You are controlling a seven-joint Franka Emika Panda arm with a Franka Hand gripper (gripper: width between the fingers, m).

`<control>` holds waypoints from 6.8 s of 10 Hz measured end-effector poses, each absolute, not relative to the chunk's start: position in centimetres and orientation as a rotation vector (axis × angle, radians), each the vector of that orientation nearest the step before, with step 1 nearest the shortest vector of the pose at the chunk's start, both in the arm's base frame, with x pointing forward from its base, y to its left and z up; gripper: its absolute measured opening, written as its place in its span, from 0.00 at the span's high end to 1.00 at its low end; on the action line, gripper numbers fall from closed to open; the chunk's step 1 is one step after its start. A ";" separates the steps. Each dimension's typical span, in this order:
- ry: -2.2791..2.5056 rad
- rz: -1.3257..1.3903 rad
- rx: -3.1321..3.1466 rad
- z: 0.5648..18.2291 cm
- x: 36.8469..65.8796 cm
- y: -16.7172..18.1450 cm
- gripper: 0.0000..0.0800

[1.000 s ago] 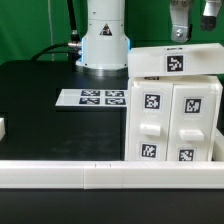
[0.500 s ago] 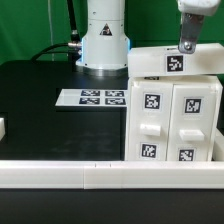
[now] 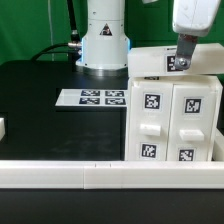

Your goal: Assemble cabinet

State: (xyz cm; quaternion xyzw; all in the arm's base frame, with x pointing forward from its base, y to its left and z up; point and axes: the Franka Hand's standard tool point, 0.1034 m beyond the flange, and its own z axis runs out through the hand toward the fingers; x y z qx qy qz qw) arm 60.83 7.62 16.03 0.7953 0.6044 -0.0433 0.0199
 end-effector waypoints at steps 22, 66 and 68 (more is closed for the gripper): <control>-0.362 -0.035 3.027 16.0 61.0 7.1 0.30; 0.157 0.155 3.157 19.3 63.8 9.2 0.00; 0.578 0.146 3.080 18.8 63.3 10.0 0.00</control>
Offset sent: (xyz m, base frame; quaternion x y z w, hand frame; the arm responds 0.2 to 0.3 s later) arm -0.0006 -0.0060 0.0055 -0.0144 -0.0013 0.0074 0.9999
